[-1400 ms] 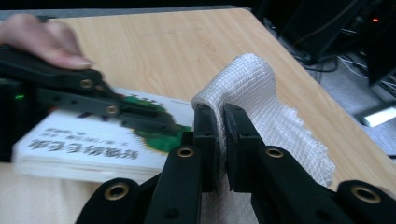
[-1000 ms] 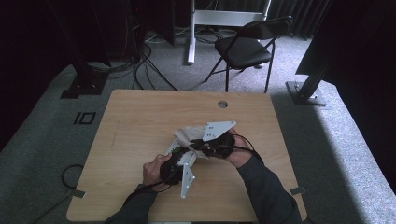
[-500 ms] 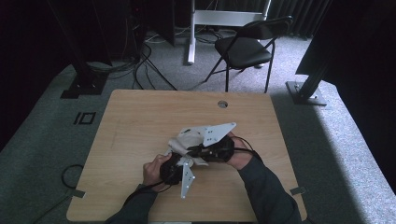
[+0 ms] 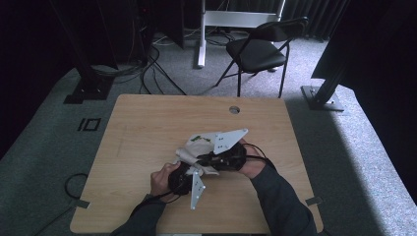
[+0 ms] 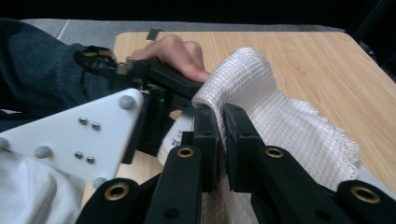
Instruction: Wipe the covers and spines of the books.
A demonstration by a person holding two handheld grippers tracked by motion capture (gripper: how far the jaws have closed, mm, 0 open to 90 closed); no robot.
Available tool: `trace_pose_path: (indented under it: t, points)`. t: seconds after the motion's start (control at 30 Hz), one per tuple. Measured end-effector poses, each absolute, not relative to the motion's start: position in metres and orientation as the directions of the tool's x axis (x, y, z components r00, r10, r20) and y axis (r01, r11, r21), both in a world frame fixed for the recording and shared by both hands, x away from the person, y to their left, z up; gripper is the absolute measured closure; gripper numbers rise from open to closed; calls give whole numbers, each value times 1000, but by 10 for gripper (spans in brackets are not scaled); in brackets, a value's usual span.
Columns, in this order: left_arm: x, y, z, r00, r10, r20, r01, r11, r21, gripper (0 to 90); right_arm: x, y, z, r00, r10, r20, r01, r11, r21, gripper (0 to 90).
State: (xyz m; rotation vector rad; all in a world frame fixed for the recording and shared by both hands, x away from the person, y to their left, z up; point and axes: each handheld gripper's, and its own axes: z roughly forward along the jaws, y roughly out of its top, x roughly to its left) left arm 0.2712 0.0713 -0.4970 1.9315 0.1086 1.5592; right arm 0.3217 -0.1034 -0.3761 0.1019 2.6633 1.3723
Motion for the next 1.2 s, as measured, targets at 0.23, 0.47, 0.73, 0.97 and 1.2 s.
trace_pose_path:
  t: [0.23, 0.47, 0.73, 0.97, 1.2]
  points:
    - [270, 71, -498, 283, 429, 858, -322, -800, 506, 779, 329, -104, -379, -963, 242, -121, 53, 607, 793, 844]
    - [270, 71, -498, 290, 433, 853, -326, -794, 514, 779, 325, -101, -379, -976, 198, -90, 49, 602, 797, 844]
    - [270, 71, -496, 285, 441, 851, -330, -789, 519, 780, 318, -99, -376, -989, 130, -66, 24, 592, 806, 845]
    - [269, 71, -496, 279, 438, 855, -329, -793, 513, 780, 320, -99, -376, -993, 110, -50, 25, 589, 808, 844]
    - [269, 70, -497, 276, 429, 860, -331, -798, 504, 780, 329, -102, -377, -977, 187, -97, 40, 616, 787, 844]
